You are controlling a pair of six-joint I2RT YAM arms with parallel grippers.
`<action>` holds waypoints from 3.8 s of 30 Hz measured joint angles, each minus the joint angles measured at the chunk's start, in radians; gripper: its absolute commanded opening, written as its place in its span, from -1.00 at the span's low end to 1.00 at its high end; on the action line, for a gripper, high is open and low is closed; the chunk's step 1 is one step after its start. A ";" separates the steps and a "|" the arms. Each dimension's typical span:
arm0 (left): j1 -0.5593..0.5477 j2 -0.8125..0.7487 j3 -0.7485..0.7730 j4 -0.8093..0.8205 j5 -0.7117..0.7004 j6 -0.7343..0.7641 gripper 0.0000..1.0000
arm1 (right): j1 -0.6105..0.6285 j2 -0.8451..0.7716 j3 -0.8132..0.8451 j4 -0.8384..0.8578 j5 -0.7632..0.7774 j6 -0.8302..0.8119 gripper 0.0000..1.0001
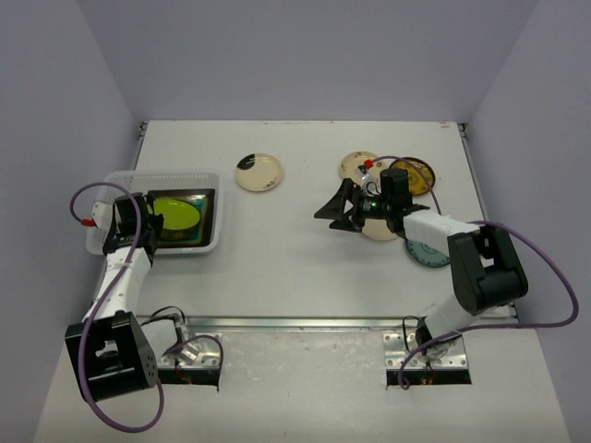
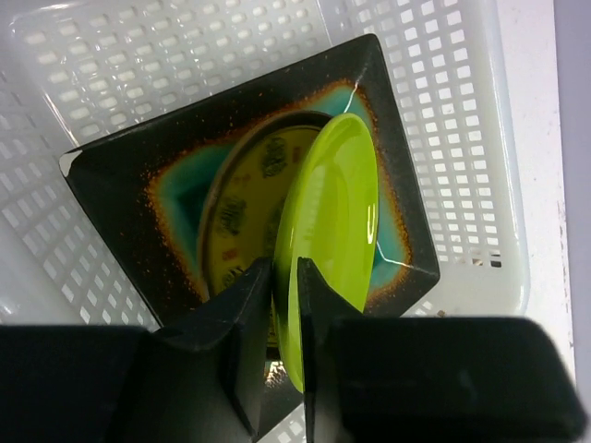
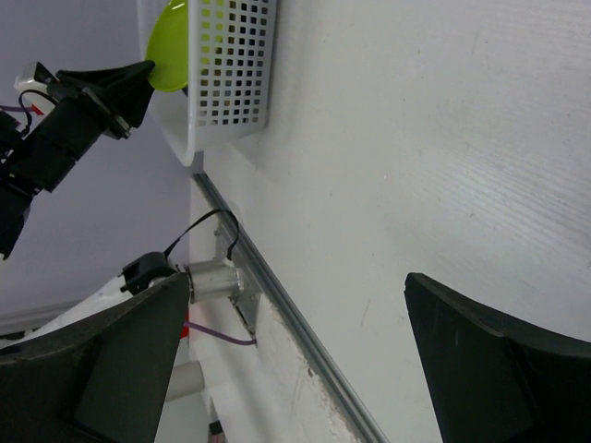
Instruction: Place the plates into the plastic bin on the countertop
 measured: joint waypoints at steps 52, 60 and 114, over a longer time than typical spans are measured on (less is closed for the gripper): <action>-0.186 -0.269 0.096 -0.138 0.642 0.468 1.00 | 0.241 0.655 0.659 -0.063 0.735 0.161 -1.00; -0.361 -0.085 0.109 -0.060 0.721 0.457 0.99 | 0.267 0.115 0.333 -0.276 0.660 -0.133 -1.00; 0.145 -0.094 -0.018 0.004 0.210 0.085 0.99 | -0.041 -0.493 -0.196 -0.290 0.500 -0.111 0.98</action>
